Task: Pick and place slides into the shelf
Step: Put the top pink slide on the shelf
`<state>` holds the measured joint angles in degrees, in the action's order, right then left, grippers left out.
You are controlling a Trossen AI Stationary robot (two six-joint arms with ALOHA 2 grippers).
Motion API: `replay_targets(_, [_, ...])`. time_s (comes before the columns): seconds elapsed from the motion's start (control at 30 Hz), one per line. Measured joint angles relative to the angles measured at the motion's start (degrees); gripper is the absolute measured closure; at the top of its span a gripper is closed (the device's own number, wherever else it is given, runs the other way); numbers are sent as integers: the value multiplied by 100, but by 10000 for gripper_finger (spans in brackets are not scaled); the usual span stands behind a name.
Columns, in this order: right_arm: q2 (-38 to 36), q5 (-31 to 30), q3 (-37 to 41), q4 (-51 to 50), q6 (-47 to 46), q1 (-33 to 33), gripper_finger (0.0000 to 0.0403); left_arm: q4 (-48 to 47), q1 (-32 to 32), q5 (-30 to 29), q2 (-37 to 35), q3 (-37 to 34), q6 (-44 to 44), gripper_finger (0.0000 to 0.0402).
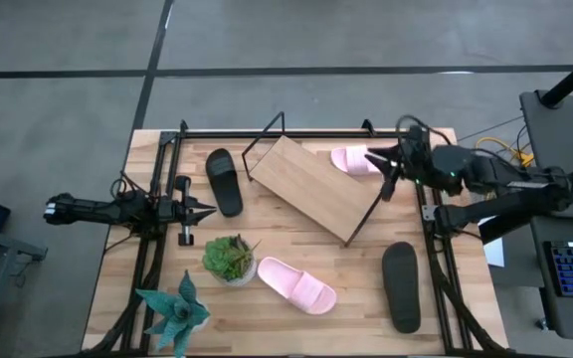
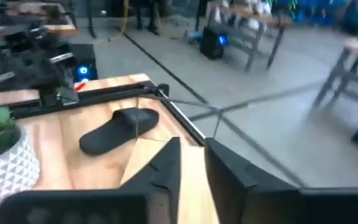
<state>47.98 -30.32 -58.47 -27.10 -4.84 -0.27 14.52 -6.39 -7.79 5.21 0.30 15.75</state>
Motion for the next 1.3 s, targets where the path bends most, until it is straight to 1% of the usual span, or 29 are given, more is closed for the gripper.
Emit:
replay_targets(0.13, [223,49,-291,-418,-876,-784,267,0,0,0,0,0,2,391])
replay_targets(0.17, [293,184,-408,-668,-1032,-1014,255,0,0,0,0,0,2,391])
replay_targets(0.23, [458,778,-641,-1224,-1232,-1549,237,0,0,0,0,0,2,391])
replay_targets(0.3, [642,1536,-817,-1596,-1340,-2142,226,0,0,0,0,0,2,391])
replay_targets(0.4, [937,2426,-896,-1681,-1364,-2915,221,0,0,0,0,0,2,391])
replay_targets(0.47, [1177,2625,-939,-1697,-1266,-3339,221,0,0,0,0,0,0,391])
replay_targets(0.6, [1653,2740,-1096,-1823,-1166,-4039,220,-2,0,0,0,0,0,391])
replay_targets(0.77, [2348,3879,-1317,-2153,-1021,-4971,220,-7,0,0,2,0,-1,391])
replay_targets(0.83, [2648,4022,-1380,-2242,-978,-5225,220,-7,0,0,2,0,-2,391])
replay_targets(0.97, [3259,4094,-1447,-2456,-968,-5534,220,-7,0,0,1,0,-2,391])
replay_targets(1.13, [3820,4150,-1472,-2826,-818,-5579,220,-7,0,0,2,0,-2,391])
replay_targets(1.3, [4078,4277,-1458,-2846,-826,-5578,220,-7,0,0,2,0,-2,391])
